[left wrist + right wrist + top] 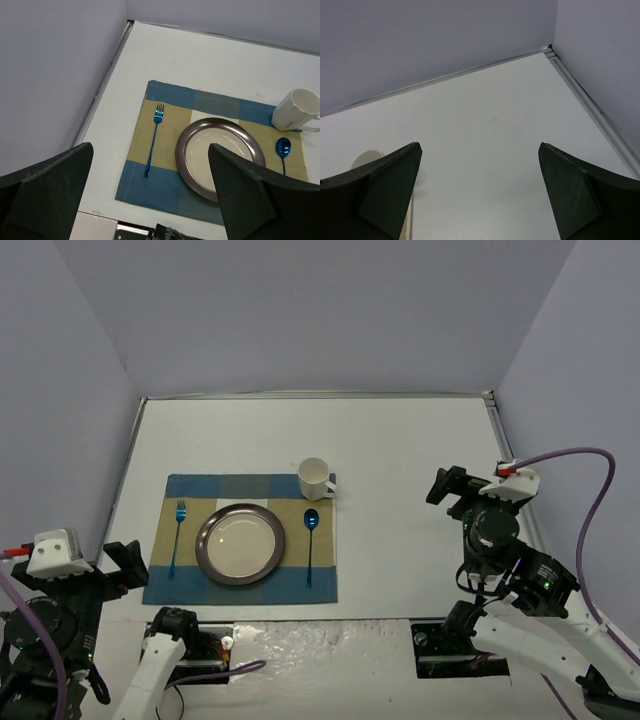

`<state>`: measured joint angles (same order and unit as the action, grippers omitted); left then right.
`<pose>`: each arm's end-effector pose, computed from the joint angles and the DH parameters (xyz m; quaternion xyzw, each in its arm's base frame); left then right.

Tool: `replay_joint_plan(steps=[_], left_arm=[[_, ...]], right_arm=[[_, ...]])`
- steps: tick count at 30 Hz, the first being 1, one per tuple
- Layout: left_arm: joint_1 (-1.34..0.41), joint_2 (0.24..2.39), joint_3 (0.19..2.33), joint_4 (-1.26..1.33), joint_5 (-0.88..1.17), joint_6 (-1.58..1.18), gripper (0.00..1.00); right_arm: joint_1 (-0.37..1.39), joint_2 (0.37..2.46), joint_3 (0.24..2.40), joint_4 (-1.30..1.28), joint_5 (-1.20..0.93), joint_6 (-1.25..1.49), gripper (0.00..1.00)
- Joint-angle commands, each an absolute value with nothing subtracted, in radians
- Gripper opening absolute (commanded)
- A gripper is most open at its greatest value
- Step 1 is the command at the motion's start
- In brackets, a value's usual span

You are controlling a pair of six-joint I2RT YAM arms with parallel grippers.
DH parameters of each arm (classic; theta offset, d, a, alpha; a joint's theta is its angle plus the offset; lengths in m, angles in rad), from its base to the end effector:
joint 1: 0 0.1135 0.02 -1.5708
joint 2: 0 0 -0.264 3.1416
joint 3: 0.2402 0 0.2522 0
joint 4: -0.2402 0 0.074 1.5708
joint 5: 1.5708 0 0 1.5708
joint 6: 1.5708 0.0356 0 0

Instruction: Set the dinner table for one person

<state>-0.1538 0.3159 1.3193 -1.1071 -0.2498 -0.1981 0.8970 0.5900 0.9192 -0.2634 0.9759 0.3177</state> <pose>-0.0401 0.0151 0.4231 -0.0997 0.7350 -0.0252 0.6702 0.0897 0.0651 0.4025 0.1556 0.6763 0.1049 0.7123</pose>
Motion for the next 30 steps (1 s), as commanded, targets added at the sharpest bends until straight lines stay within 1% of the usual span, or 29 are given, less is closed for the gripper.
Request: replay_joint_plan(steps=[1,13,30], left_arm=[[-0.172,0.287,1.332,-1.137,-0.302,-0.229,0.97],[-0.179,0.210,1.331,-1.201,-0.376,-0.252,0.97],[-0.186,0.209,1.326,-1.197,-0.427,-0.259,0.97]], right_arm=[[0.896,0.534,0.881,-0.229,1.026,0.269,1.00],[0.901,0.376,0.836,-0.240,1.056,0.263,1.00],[0.910,0.408,0.834,-0.240,1.070,0.270,1.00]])
